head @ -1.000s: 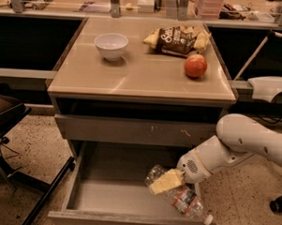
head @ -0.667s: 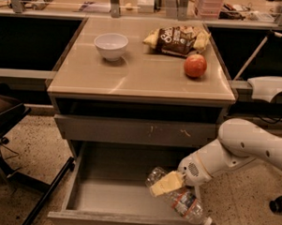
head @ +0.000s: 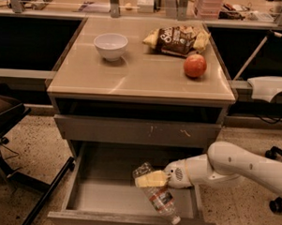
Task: Place water bottle into middle drawer
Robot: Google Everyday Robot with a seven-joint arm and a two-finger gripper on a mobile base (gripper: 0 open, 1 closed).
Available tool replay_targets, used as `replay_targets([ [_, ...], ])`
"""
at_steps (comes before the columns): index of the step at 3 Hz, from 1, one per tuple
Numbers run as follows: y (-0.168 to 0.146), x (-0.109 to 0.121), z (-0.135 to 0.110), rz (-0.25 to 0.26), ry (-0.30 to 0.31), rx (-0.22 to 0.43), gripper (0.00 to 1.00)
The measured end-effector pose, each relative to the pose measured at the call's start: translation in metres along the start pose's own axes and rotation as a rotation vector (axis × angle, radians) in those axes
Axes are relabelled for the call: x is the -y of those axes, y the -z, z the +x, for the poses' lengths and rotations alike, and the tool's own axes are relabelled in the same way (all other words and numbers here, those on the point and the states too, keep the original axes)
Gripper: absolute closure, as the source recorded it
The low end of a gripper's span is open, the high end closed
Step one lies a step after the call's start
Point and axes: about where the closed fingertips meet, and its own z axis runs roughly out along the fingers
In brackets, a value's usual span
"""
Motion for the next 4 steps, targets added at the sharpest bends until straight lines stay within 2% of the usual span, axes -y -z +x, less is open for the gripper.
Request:
replay_targets([
  [1, -0.003, 0.009, -0.024, 0.047, -0.004, 0.165, 1.0],
  [2, -0.002, 0.015, -0.03, 0.078, -0.004, 0.189, 1.0],
  [3, -0.022, 0.016, -0.008, 0.071, 0.035, 0.201, 1.0],
  [4, -0.042, 0.038, -0.017, 0.132, 0.102, 0.305, 1.0],
])
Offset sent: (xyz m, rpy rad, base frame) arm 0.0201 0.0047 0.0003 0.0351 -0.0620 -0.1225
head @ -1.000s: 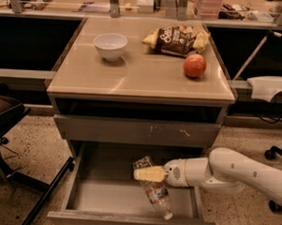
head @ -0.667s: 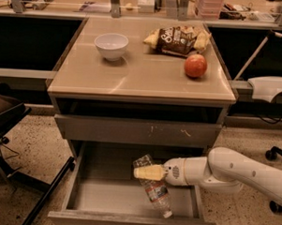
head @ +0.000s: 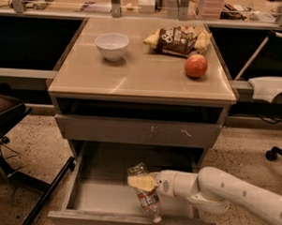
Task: Place water bottle into middle drawer
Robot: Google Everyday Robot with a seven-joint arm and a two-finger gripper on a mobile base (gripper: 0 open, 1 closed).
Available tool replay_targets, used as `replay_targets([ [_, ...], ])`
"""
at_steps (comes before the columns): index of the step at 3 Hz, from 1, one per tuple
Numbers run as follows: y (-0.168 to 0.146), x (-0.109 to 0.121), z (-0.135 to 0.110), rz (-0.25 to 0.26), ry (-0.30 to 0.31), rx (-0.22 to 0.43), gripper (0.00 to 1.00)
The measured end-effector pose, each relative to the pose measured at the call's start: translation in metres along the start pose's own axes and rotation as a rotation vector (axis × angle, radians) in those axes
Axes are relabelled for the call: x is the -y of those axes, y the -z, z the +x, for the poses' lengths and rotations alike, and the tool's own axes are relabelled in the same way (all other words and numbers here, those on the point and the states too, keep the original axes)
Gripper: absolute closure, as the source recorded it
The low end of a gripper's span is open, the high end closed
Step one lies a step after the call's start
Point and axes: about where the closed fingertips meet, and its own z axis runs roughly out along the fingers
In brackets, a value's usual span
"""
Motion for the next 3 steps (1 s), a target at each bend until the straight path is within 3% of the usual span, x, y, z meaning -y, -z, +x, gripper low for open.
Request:
replay_targets([
  [1, -0.021, 0.022, -0.026, 0.072, 0.005, 0.131, 1.0],
  [2, -0.019, 0.044, -0.073, 0.165, -0.005, 0.297, 1.0],
  [3, -0.02, 0.054, -0.082, 0.223, -0.016, 0.326, 1.0],
])
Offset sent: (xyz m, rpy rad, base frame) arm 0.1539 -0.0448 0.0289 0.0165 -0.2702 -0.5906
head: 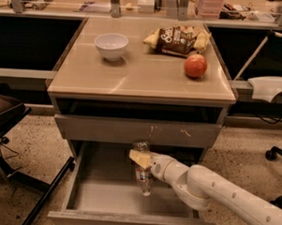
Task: Place water bottle into middle drawer
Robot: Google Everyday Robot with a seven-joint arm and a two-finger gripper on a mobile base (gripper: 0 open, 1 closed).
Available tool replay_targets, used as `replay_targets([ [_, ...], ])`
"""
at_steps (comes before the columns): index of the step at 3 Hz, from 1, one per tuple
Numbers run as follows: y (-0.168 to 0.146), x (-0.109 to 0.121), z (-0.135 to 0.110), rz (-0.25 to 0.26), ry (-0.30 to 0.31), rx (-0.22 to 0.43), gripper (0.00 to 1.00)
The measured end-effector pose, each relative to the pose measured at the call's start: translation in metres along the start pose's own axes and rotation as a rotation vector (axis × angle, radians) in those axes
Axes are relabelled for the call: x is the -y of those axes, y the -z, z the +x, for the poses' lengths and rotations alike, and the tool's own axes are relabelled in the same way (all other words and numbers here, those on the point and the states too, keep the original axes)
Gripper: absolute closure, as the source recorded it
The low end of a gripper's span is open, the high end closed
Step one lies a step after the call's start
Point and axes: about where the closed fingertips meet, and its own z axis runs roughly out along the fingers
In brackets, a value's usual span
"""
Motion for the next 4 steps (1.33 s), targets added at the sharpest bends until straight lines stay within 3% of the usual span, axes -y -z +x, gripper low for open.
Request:
replay_targets([
  [1, 0.0, 0.0, 0.0, 0.001, 0.0, 0.0, 1.0],
  [4, -0.016, 0.06, 0.039, 0.162, 0.031, -0.021, 1.0],
])
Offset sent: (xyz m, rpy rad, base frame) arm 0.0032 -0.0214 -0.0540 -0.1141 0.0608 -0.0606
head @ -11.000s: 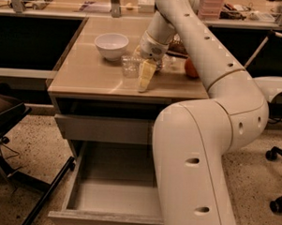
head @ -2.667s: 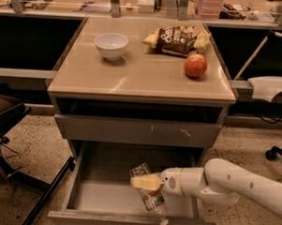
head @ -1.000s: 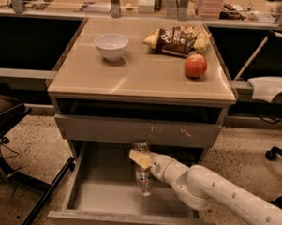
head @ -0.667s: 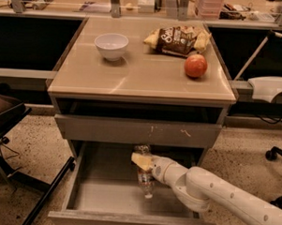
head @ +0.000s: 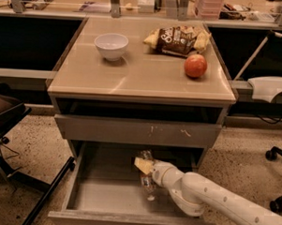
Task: Place water bottle into middle drawer
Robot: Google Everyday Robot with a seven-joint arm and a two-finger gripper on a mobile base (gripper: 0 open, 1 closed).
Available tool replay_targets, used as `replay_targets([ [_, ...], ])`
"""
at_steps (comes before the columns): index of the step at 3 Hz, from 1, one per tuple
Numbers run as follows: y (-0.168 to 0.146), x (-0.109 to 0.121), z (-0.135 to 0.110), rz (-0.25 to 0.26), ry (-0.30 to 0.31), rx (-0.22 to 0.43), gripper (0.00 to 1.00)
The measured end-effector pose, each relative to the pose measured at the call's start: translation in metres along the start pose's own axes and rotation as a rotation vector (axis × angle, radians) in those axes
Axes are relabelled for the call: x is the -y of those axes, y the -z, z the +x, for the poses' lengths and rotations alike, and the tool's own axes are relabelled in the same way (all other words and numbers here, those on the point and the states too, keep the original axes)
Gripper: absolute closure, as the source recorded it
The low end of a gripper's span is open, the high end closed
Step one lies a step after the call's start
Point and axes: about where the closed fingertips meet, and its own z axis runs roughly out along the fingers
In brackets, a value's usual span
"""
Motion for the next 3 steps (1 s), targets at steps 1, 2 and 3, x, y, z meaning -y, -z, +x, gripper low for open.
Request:
replay_targets([
  [1, -0.002, 0.01, 0.005, 0.044, 0.058, 0.009, 1.0],
  [2, 0.001, 0.023, 0.007, 0.09, 0.111, 0.011, 1.0],
  [3, 0.009, 0.043, 0.013, 0.147, 0.128, -0.001, 1.0],
])
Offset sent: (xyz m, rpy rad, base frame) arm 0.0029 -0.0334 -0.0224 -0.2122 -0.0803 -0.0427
